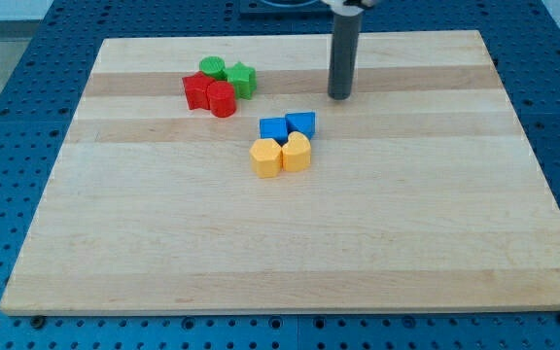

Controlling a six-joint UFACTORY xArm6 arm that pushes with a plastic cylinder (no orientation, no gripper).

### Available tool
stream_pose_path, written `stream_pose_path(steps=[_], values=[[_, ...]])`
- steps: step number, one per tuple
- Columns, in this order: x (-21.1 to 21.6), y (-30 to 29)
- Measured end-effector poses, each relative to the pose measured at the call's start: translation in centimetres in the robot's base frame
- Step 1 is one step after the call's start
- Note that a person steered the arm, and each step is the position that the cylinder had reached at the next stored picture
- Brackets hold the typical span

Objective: Push the blue cube to the top left of the yellow heart

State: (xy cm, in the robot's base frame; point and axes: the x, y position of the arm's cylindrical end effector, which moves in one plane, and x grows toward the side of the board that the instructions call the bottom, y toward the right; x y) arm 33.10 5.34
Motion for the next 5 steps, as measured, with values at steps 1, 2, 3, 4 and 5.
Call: stream_pose_path(steps=[1,2,3,4,5], values=[[2.4,-1.5],[3.6,-5.4],[3.6,-10.7],[3.8,-15.5],[5.5,-19.3]])
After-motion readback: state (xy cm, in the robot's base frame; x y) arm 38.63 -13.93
